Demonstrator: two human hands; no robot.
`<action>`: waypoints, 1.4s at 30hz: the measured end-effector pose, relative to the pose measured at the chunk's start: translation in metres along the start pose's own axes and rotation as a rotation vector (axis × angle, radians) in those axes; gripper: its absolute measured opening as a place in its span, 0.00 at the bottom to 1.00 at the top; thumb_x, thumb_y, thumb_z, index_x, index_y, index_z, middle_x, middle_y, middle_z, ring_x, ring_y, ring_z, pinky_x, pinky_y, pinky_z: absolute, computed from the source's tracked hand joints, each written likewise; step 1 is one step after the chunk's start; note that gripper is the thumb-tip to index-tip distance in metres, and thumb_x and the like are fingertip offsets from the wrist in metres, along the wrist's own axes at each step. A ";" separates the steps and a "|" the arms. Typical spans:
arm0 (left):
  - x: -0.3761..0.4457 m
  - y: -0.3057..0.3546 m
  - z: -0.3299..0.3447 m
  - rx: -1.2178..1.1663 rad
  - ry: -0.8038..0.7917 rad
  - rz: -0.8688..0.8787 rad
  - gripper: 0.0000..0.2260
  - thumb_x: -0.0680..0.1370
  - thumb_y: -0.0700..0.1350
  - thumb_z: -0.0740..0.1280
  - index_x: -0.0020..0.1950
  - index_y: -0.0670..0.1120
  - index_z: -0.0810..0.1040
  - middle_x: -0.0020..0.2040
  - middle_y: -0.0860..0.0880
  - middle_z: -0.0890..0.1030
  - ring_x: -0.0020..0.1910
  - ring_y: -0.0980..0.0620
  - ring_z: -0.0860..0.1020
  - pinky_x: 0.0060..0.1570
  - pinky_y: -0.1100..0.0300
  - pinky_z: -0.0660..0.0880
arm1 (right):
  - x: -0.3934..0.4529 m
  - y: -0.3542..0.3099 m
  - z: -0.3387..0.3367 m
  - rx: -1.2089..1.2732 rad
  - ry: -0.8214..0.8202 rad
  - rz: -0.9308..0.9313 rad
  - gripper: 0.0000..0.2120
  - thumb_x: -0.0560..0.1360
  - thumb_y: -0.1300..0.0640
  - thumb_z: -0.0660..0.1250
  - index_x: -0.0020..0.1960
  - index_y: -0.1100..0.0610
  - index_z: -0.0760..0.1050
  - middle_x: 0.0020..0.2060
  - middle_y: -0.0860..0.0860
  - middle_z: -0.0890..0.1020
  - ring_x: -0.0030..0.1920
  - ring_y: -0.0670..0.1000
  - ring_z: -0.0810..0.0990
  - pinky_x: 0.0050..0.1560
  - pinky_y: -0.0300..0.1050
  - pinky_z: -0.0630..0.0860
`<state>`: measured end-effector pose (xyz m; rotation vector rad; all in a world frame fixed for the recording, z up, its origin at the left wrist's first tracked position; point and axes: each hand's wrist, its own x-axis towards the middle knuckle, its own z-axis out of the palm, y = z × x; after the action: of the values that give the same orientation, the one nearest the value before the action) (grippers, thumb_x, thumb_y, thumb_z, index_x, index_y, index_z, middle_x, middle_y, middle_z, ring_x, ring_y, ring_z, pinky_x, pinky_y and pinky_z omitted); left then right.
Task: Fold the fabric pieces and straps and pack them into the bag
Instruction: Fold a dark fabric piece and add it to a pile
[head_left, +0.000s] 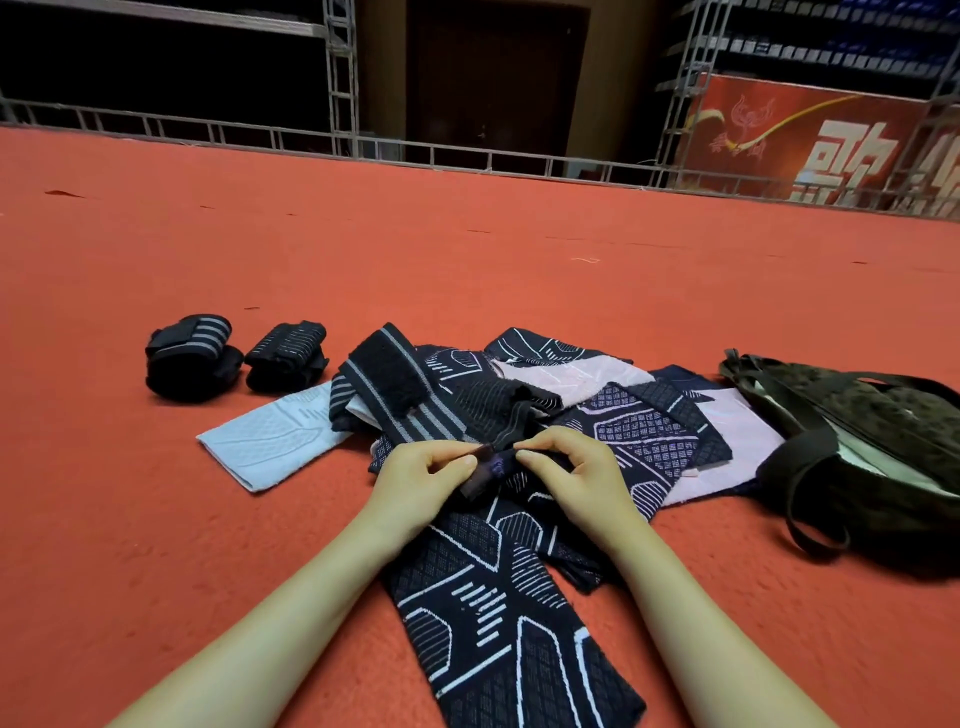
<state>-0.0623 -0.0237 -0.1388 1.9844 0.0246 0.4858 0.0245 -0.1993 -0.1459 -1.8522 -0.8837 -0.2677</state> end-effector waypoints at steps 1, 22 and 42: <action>0.000 -0.001 0.001 -0.003 0.008 -0.003 0.10 0.76 0.36 0.66 0.53 0.47 0.83 0.46 0.55 0.83 0.43 0.69 0.78 0.46 0.74 0.70 | 0.000 0.000 -0.001 0.005 0.001 0.011 0.07 0.72 0.65 0.71 0.43 0.54 0.82 0.40 0.42 0.83 0.44 0.39 0.80 0.48 0.29 0.70; -0.013 0.001 0.020 -0.048 0.189 -0.029 0.10 0.76 0.37 0.67 0.53 0.46 0.83 0.48 0.55 0.83 0.50 0.64 0.78 0.53 0.75 0.70 | 0.002 -0.003 -0.001 -0.022 0.235 0.243 0.07 0.74 0.62 0.68 0.38 0.55 0.77 0.33 0.45 0.80 0.35 0.40 0.76 0.39 0.33 0.70; -0.004 -0.005 0.007 -0.022 0.103 -0.073 0.11 0.75 0.39 0.69 0.56 0.49 0.82 0.35 0.53 0.79 0.35 0.63 0.75 0.41 0.75 0.68 | -0.006 -0.009 0.006 -0.262 -0.037 -0.110 0.10 0.71 0.46 0.68 0.50 0.48 0.80 0.42 0.43 0.80 0.46 0.44 0.77 0.52 0.44 0.72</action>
<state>-0.0629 -0.0283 -0.1465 1.9279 0.1546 0.5382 0.0131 -0.1946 -0.1455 -2.0575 -1.0163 -0.4361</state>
